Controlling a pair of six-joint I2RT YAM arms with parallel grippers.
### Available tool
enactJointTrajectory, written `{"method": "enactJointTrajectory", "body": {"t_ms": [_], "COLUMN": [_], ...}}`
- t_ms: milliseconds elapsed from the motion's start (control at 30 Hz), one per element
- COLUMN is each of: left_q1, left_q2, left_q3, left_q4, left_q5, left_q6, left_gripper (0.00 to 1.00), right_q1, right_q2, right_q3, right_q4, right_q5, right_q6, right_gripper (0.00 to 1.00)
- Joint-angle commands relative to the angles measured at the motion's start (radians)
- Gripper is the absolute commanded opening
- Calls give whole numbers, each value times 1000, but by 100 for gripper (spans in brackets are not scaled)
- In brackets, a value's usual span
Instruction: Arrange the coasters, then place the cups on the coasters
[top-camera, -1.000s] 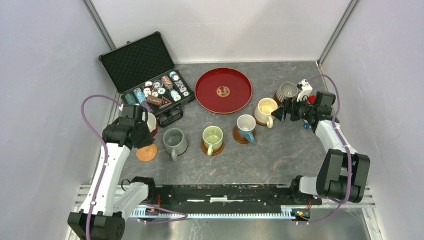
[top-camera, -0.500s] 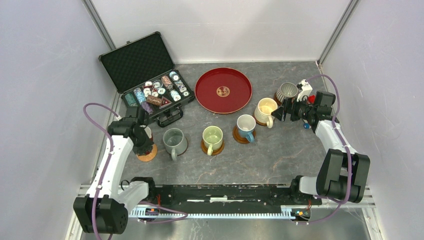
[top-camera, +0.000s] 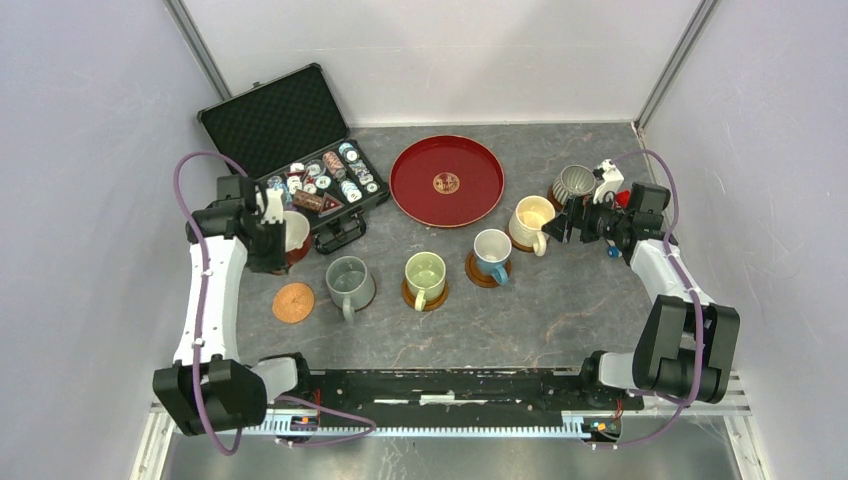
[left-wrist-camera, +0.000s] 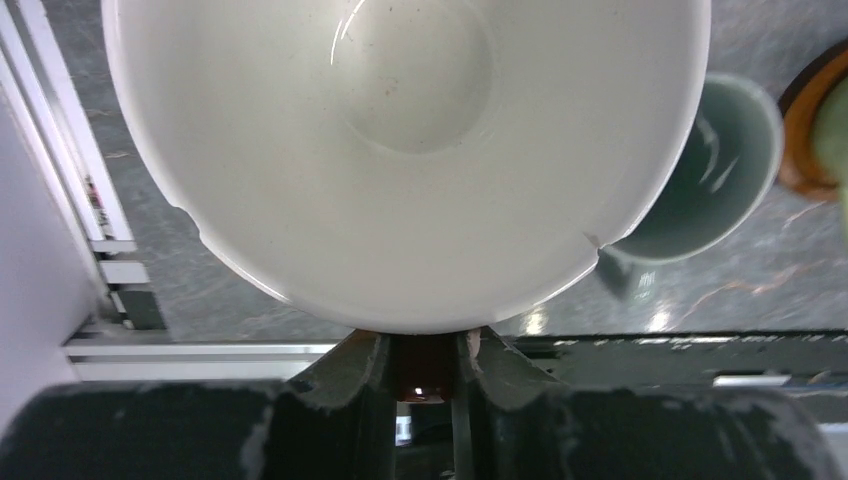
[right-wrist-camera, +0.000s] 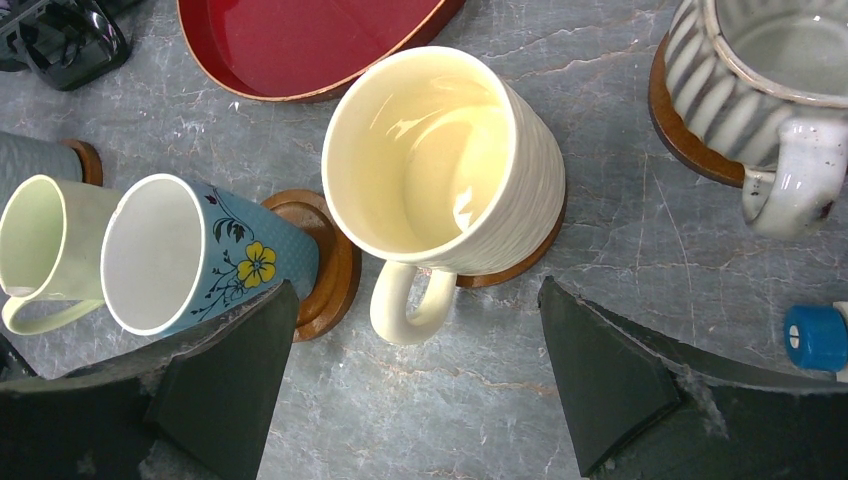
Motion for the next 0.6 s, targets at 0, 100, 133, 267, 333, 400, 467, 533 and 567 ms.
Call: {"method": "enactJointTrajectory", "body": {"t_ms": [0, 100, 133, 267, 333, 400, 467, 533, 567], "left_q1": [111, 225, 275, 459, 525, 555, 566, 566, 566], "left_q2": [-55, -36, -23, 60, 78, 59, 18, -27, -45], "left_q3": [-15, -37, -38, -37, -49, -89, -150, -212, -242], "left_q4": [-33, -73, -94, -175, -199, -177, -122, -83, -63], "left_q5": [127, 238, 280, 414, 461, 464, 450, 448, 448], "left_q6": [365, 514, 571, 827, 944, 997, 1014, 1030, 1032], "left_gripper": [2, 2, 2, 2, 2, 2, 2, 2, 2], "right_q1": [-5, -5, -4, -5, -5, -5, -4, -5, -4], "right_q2": [-5, 1, 2, 4, 4, 5, 9, 12, 13], "right_q3": [23, 26, 26, 26, 25, 24, 25, 25, 25], "right_q4": [26, 26, 25, 24, 24, 24, 24, 24, 24], "right_q5": [-17, -20, -22, -21, -18, -17, -18, -19, -20], "right_q6": [-5, -2, -3, -5, -7, -7, -5, -5, -4], "right_gripper": [98, 98, 98, 98, 98, 98, 98, 98, 98]}}
